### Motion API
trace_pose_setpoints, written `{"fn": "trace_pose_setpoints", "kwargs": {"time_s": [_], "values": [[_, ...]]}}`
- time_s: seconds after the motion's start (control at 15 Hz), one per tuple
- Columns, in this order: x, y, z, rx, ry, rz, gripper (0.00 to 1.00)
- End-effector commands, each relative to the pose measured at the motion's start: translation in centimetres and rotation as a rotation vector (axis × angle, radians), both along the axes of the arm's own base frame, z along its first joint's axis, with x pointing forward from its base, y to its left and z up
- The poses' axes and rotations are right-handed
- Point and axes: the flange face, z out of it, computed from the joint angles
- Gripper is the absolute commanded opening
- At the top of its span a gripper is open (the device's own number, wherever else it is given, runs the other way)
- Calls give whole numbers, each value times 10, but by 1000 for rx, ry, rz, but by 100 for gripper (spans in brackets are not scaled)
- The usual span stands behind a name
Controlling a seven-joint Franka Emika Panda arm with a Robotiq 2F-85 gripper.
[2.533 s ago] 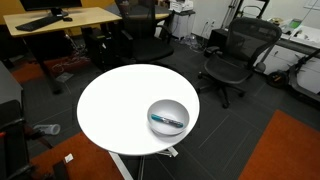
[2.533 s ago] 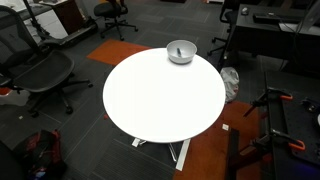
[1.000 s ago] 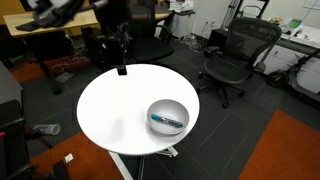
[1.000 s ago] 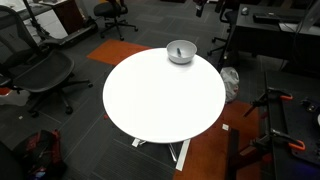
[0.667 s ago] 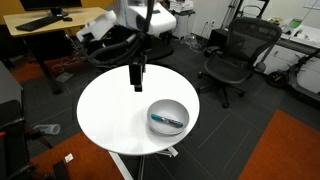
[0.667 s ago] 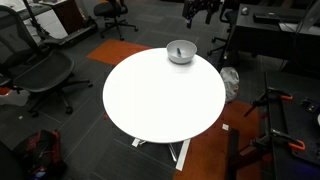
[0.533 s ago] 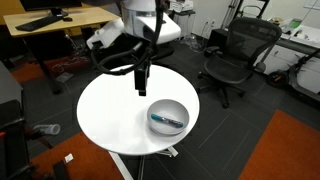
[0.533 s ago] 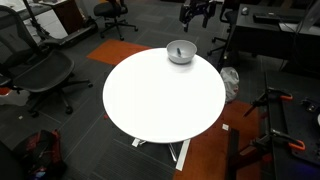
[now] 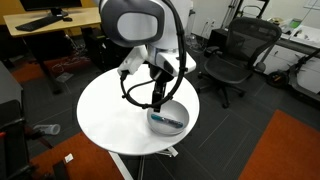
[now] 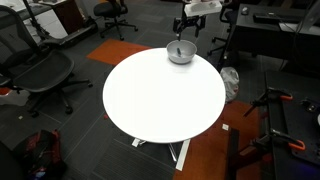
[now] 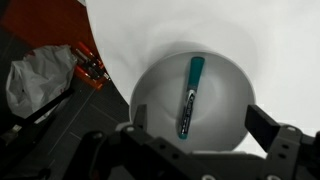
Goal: Remove the marker from the bowl and put it on the table
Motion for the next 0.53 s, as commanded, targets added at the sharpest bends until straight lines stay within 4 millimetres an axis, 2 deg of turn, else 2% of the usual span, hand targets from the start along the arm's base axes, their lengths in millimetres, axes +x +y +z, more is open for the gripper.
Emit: {"fn": "trace_pose_setpoints", "kwargs": {"time_s": [0.0, 0.47], "values": [[15, -9, -21, -10, -4, -67, 100], [29, -14, -57, -50, 8, -112, 100]]}}
